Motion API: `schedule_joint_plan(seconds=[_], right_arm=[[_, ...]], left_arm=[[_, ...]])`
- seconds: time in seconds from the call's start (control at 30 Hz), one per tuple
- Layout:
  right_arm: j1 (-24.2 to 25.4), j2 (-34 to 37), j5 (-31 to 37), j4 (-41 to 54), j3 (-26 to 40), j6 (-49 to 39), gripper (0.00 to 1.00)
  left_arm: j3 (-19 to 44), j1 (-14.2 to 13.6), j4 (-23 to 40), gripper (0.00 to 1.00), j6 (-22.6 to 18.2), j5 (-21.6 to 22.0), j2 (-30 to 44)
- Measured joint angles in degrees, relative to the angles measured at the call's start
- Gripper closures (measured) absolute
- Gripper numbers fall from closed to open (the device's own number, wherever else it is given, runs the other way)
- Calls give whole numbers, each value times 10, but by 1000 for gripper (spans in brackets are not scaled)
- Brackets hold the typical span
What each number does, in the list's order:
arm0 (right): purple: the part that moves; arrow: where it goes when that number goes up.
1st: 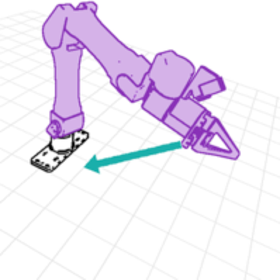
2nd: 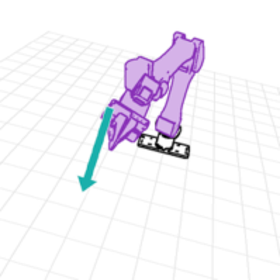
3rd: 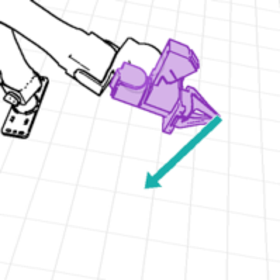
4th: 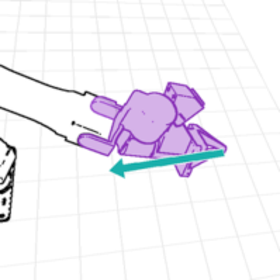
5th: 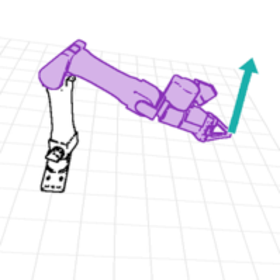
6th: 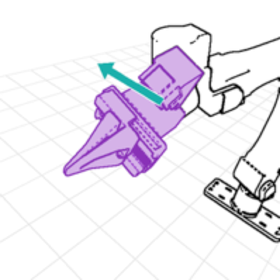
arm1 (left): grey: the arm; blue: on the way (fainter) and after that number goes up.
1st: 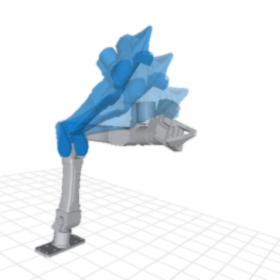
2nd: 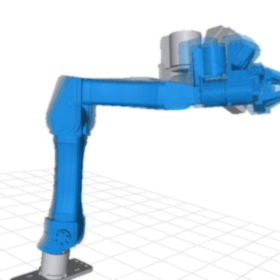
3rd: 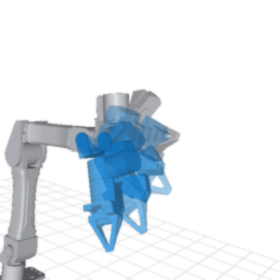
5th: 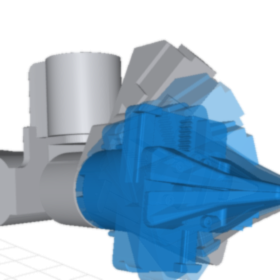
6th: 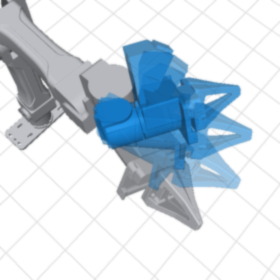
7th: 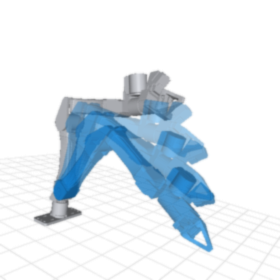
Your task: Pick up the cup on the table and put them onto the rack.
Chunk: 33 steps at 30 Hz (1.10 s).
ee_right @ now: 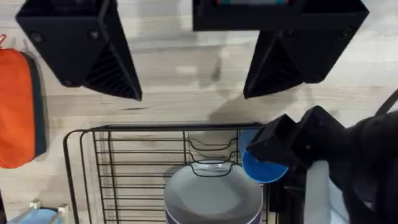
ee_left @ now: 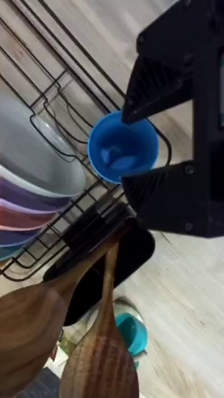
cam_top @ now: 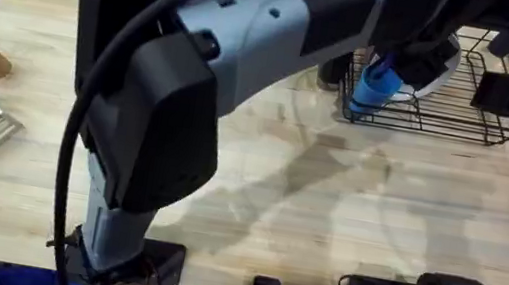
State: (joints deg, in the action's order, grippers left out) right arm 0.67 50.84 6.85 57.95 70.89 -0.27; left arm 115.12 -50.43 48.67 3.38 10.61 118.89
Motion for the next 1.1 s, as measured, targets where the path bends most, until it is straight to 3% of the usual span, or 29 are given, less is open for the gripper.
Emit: schedule_joint_plan(seconds=[0.33,0.43,0.73,1.1], right_arm=[[0,0,0,0,0,0,5],[0,0,0,0,0,0,5],[0,0,0,-2,0,0,6],[0,0,0,-3,0,0,5]], left_arm=[[1,15,18,159,-8,6,-12],[1,26,37,14,-10,9,-28],[2,65,66,7,-10,10,-86],[3,180,140,7,-10,10,-202]])
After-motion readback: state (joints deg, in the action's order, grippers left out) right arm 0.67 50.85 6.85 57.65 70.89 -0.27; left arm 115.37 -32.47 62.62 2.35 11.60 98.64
